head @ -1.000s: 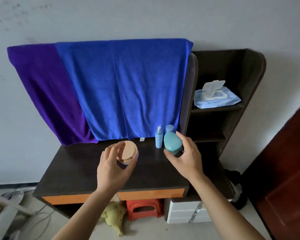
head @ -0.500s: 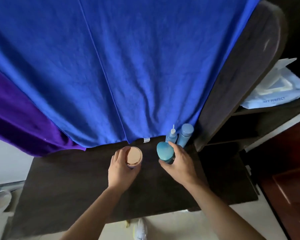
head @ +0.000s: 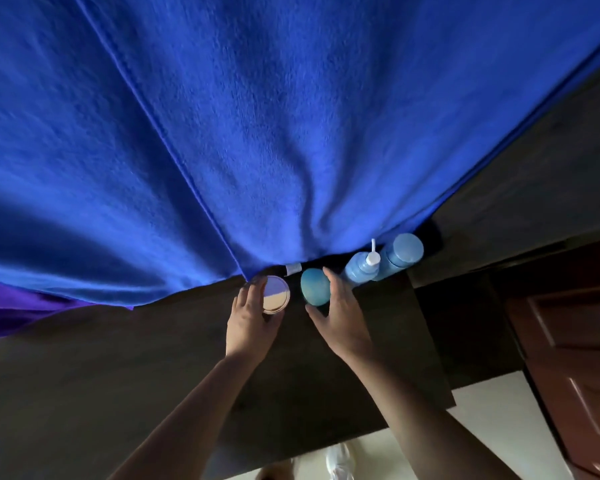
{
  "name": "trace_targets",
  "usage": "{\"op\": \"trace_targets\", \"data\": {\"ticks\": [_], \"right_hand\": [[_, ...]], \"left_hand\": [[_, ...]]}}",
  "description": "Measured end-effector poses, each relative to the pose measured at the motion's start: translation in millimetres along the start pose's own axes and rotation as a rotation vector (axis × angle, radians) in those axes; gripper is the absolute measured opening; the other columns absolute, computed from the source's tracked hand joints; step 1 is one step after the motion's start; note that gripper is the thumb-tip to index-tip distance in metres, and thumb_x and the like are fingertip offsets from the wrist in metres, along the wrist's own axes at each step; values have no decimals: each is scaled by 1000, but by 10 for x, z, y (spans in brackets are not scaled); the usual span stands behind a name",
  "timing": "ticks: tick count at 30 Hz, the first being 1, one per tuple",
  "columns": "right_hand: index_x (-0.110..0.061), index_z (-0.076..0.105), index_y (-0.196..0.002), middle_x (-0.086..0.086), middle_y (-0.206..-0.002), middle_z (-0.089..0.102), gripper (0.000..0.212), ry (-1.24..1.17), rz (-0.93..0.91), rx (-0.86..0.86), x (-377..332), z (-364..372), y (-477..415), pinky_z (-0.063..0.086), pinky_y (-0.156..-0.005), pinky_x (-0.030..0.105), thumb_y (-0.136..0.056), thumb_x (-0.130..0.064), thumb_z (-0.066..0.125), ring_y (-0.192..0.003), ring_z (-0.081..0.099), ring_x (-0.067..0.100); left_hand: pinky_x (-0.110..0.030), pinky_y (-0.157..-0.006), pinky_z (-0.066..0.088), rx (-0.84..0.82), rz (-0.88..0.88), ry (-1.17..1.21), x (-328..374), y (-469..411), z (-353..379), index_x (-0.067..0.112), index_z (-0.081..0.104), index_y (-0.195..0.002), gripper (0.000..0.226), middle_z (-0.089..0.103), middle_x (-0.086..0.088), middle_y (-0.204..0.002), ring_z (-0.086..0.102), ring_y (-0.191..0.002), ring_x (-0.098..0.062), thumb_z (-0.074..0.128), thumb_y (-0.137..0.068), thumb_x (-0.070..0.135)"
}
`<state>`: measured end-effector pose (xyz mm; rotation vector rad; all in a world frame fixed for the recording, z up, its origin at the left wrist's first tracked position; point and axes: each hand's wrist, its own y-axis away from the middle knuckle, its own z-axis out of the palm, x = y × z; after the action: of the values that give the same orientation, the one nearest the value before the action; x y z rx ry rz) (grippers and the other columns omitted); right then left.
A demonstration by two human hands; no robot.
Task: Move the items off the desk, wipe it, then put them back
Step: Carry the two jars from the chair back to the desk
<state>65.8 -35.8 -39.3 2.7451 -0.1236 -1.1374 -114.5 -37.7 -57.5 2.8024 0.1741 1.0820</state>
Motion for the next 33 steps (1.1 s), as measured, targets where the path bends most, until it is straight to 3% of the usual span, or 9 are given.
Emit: {"op": "trace_targets", "data": {"ticks": [4,7,10,12,15,19,24,29,33], "right_hand": [[-14,27,-156,5,-157,35,77,46,-78,-24,-10,-157,160,23,-113,15,-92,-21,68,-145,33,16],[-15,40,-150,1,-150,48,58,74,-141,70,-59,-416,374,36,-112,21,-97,-29,62,-139,44,14],[-16,58,-136,0,-135,61,40,116,-273,278,-87,-819,556,51,-101,37,-99,-31,57,-126,56,15],[-13,60,-134,6,-141,57,38,152,-410,413,-39,-1104,610,45,-108,42,-99,-29,58,-133,52,22],[-15,49,-147,15,-160,33,53,239,-494,596,92,-1577,706,26,-120,48,-98,-32,61,-148,31,34],[-22,29,-157,17,-168,9,66,311,-431,739,417,-2224,1060,14,-123,55,-100,-44,52,-154,12,38],[-21,25,-159,17,-168,4,69,400,-303,830,1062,-2986,1705,7,-125,51,-101,-49,47,-155,6,37],[-24,19,-160,16,-168,4,70,501,-97,1004,1621,-3707,2725,14,-123,54,-101,-54,43,-155,6,35],[-20,24,-159,17,-168,6,69,620,85,1178,1945,-4061,3848,14,-123,56,-102,-53,43,-154,8,37]], "left_hand": [[-45,-98,47,25,77,-86,52,78,-96,13,50,-139,66,50,-7,-140,46,-127,-30,77,-80,25],[-49,-103,43,144,174,-171,223,209,-228,12,55,-134,51,48,-9,-145,46,-128,-34,64,-89,33],[-52,-107,37,235,236,-206,591,359,-381,13,54,-139,52,39,-13,-153,37,-138,-36,48,-95,40],[-55,-111,31,262,318,-232,886,431,-486,13,47,-145,59,29,-14,-159,27,-146,-35,44,-94,43],[-58,-115,23,347,469,-338,1409,585,-595,12,37,-150,65,19,-16,-162,16,-150,-36,43,-96,46],[-60,-117,15,476,609,-442,2112,1005,-473,16,31,-153,66,12,-16,-163,10,-151,-37,42,-97,50],[-61,-115,18,527,769,-449,2922,1465,-69,16,30,-153,66,12,-18,-163,12,-150,-38,43,-98,49],[-62,-115,19,455,969,-368,3793,1995,343,14,30,-154,66,10,-18,-163,11,-150,-37,38,-99,50],[-60,-117,15,324,1160,-281,4329,2615,718,14,27,-154,67,8,-18,-163,7,-151,-36,36,-99,50]]}}
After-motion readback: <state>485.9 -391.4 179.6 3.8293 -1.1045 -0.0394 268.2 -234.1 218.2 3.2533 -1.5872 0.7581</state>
